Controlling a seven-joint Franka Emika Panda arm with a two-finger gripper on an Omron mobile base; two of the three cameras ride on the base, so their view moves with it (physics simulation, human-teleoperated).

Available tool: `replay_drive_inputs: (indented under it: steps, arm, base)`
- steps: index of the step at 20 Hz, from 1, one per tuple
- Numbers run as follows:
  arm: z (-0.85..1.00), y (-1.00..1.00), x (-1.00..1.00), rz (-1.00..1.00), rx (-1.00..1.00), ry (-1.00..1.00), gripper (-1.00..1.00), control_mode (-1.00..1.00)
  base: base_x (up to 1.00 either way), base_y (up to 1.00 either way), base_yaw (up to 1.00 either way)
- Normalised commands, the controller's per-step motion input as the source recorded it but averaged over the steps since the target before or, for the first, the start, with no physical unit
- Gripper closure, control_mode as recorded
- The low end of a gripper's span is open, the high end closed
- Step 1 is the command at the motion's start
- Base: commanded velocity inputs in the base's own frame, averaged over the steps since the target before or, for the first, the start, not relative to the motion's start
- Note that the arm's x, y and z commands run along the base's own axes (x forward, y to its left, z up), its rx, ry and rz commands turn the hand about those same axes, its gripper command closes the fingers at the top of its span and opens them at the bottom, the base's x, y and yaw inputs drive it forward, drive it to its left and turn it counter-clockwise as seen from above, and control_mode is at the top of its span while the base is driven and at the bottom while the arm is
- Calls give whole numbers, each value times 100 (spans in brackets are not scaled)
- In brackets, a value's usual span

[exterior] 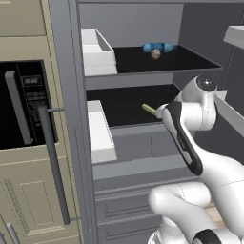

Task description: Pick the egg and butter from the fridge and place them by the bowl for mixing.

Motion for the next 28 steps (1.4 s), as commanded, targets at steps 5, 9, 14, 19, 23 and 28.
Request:
replay_drive_inputs:
  steps: [5, 9, 14, 19, 23, 28]
  arm:
    - [-13, -1, 29, 1, 0, -3, -100, -100]
    - [-18, 0, 39, 2, 0, -5, -100, -100]
    - [-17, 0, 39, 2, 0, -8, -100, -100]
    - [-7, -2, 37, 0, 0, -1, -100, -100]
    - [-7, -6, 38, 1, 0, 0, -100, -100]
    - [-14, -7, 41, 2, 0, 0, -100, -100]
  base:
    - [0, 0, 0]
    - [0, 0, 0]
    - [0, 0, 0]
    - [0, 0, 0]
    - [0, 0, 0]
    - [0, 0, 0]
